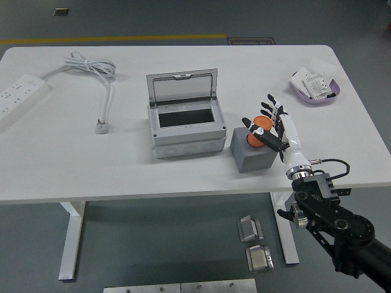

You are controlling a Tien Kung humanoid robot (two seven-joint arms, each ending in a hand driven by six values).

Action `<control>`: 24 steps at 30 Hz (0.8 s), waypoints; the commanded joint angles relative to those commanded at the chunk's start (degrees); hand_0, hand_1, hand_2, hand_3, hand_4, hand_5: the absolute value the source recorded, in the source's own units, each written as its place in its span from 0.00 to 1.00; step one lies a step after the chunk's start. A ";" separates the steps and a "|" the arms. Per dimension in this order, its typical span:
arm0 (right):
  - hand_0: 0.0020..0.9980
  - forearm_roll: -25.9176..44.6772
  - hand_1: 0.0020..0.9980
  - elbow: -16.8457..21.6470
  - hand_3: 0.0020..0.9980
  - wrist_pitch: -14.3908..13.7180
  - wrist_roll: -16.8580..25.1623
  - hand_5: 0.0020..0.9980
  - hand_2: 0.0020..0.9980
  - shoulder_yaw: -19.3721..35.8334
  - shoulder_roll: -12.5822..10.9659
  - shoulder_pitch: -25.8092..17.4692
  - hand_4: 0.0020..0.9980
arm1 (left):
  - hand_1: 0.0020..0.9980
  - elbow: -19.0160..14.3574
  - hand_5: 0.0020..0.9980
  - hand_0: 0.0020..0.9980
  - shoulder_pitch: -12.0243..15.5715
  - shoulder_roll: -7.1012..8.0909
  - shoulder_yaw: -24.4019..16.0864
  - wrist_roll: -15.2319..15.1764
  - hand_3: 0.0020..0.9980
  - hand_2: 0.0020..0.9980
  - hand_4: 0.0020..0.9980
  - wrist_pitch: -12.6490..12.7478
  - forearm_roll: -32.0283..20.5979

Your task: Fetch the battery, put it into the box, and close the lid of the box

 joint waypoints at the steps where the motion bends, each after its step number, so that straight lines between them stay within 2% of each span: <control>1: 0.86 0.00 0.86 -0.01 1.00 0.00 -0.02 0.41 0.89 -0.03 0.01 0.02 1.00 | 0.64 0.00 0.18 0.58 0.00 0.00 0.00 0.00 0.60 0.59 0.61 0.00 0.00; 19: 0.85 0.92 0.84 -1.22 1.00 0.31 -0.63 0.43 0.83 -1.52 0.38 0.52 1.00 | 0.64 0.05 0.18 0.59 -0.41 0.02 0.03 -0.10 0.60 0.59 0.61 -0.25 0.21; 20: 0.80 0.97 0.79 -1.29 0.94 0.26 -0.67 0.29 0.79 -1.56 0.40 0.52 0.94 | 0.64 0.06 0.17 0.59 -0.42 0.03 0.03 -0.11 0.60 0.59 0.61 -0.26 0.22; 24: 0.80 1.12 0.79 -1.38 0.94 -0.07 -0.85 0.29 0.79 -1.75 0.40 0.56 0.94 | 0.64 0.07 0.17 0.59 -0.48 0.05 0.07 -0.18 0.60 0.59 0.61 -0.28 0.18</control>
